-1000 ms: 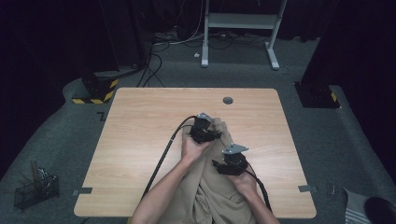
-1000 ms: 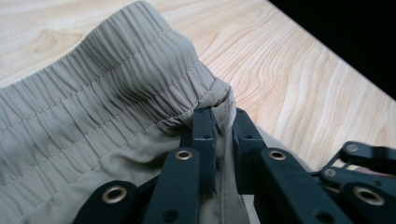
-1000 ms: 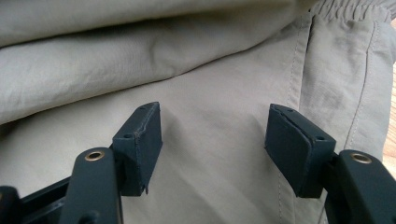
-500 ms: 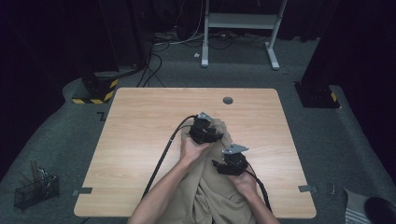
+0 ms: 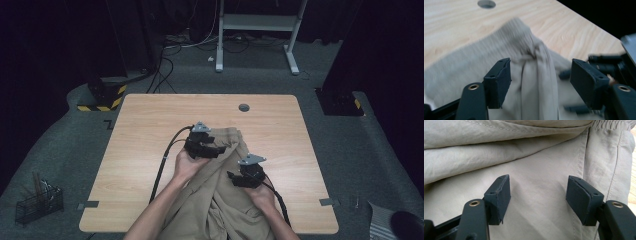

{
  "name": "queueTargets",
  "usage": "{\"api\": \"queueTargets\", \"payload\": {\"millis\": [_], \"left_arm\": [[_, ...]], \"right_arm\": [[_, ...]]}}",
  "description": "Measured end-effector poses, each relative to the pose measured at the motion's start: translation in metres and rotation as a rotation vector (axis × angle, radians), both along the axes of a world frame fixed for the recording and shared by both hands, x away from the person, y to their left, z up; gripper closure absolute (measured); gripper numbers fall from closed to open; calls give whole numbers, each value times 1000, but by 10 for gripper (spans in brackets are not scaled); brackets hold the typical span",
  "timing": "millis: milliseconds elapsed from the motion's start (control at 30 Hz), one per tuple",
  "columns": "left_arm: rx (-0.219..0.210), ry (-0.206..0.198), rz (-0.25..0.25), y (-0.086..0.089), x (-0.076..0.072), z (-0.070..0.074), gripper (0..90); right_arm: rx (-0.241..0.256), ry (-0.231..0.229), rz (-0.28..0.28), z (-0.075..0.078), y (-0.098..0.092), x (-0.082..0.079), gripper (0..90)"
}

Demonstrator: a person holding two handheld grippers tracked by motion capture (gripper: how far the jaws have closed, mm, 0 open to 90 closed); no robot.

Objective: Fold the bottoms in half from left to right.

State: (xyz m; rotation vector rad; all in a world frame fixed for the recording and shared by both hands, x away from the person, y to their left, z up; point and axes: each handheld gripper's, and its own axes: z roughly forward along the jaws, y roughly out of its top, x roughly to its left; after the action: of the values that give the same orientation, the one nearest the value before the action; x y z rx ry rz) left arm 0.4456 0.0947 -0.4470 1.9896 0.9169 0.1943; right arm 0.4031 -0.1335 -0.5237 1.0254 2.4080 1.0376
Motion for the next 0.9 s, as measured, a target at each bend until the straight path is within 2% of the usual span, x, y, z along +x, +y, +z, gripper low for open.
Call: {"api": "queueTargets", "payload": {"millis": [33,67,233,300,433,500,567,667,733,833,900], "left_arm": [[0,0,0,0,0,0,324],[6,10,-5,9,-11,-4,317],[24,33,-25,23,-34,-13,303],[46,43,-34,26,-43,-18,295],[63,81,-41,27,-56,-31,293],[96,102,-29,24,-59,-38,315],[121,112,-24,20,-61,-44,383],[142,116,-7,17,-58,-50,500],[150,115,3,16,-55,-52,567],[169,119,9,14,-51,-56,626],[171,125,16,13,-49,-58,651]], "right_arm": [[0,0,0,0,0,0,361],[0,0,0,0,0,0,361],[0,-1,1,0,0,0,361],[3,4,-5,0,0,0,362],[6,4,-10,0,-1,-1,391],[10,9,-15,3,-3,-4,406],[31,-13,-15,9,-7,-11,419],[37,-15,0,14,-14,-19,423],[20,4,11,11,-18,-22,422],[-3,28,-1,4,-20,-24,417],[-1,12,-9,2,-19,-25,419]]}}
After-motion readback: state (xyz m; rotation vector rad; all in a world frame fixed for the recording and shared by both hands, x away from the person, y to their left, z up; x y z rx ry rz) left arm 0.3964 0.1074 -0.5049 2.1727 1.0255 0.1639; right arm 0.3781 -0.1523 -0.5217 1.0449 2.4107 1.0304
